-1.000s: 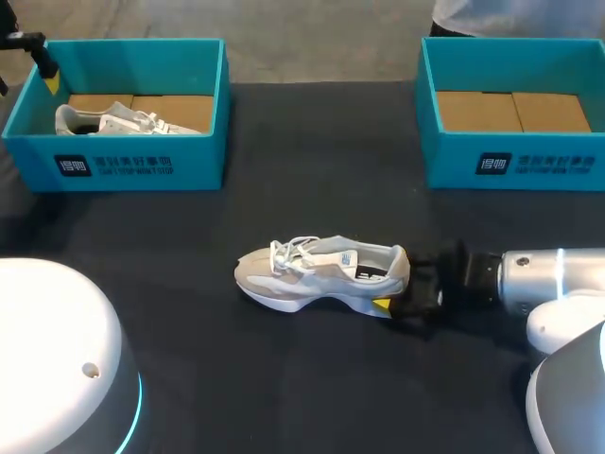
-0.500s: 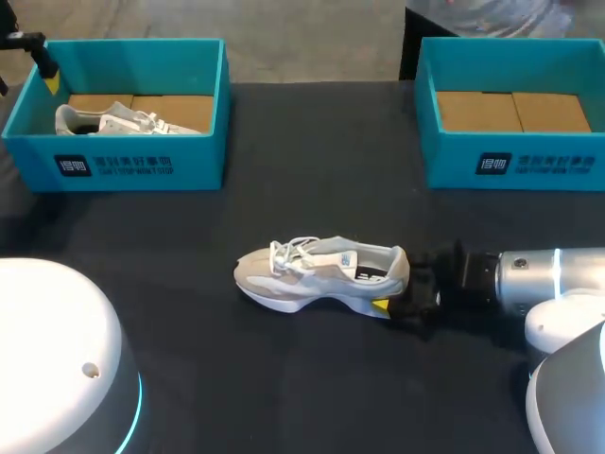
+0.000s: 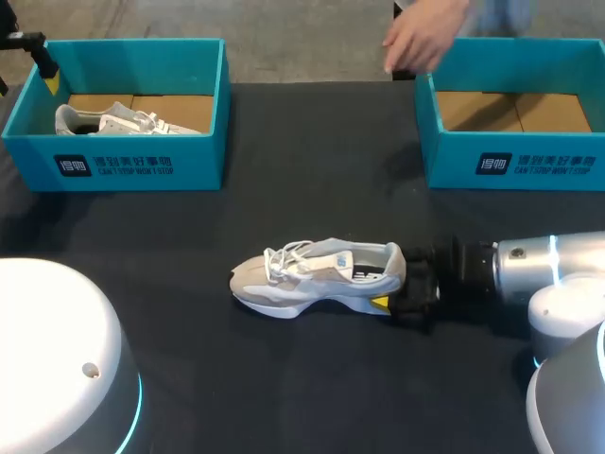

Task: Take the shoe out of the shoebox, open the shoe tongue, remove and reinsert the insole, then place the shoe into the shoebox

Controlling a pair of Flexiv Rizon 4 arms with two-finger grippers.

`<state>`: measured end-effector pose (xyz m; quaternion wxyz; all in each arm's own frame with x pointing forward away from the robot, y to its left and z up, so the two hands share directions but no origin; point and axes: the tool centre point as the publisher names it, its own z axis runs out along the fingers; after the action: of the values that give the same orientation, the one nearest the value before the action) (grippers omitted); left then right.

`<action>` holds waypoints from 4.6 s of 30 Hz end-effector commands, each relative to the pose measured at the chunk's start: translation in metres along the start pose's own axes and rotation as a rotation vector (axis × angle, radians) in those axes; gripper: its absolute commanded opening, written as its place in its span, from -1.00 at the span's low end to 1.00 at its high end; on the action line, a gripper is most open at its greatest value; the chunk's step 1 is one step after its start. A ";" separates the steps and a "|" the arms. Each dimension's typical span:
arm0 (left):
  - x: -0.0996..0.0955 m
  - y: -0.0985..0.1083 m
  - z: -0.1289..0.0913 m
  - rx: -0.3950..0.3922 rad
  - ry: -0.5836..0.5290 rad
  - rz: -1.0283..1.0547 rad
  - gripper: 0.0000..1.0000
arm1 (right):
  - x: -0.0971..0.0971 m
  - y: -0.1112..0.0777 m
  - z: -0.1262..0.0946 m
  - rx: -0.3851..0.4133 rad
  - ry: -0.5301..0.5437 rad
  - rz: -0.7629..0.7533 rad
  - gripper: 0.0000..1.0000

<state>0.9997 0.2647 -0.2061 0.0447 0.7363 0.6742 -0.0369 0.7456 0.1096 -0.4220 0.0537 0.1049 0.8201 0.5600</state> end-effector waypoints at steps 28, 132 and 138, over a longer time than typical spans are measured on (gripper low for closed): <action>0.000 -0.001 0.000 -0.003 0.001 0.001 1.00 | -0.002 0.000 0.003 0.008 0.065 -0.009 -1.00; -0.231 -0.160 0.048 0.059 0.181 -1.040 1.00 | -0.002 0.000 0.003 0.008 0.065 -0.009 -1.00; -0.237 -0.160 0.051 0.191 0.122 -1.348 1.00 | -0.002 0.000 0.003 0.008 0.065 -0.009 -1.00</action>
<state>0.8140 0.0435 -0.2303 -0.0337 0.3741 0.9264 -0.0257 0.7483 0.1113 -0.4237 0.0290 0.0826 0.8234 0.5607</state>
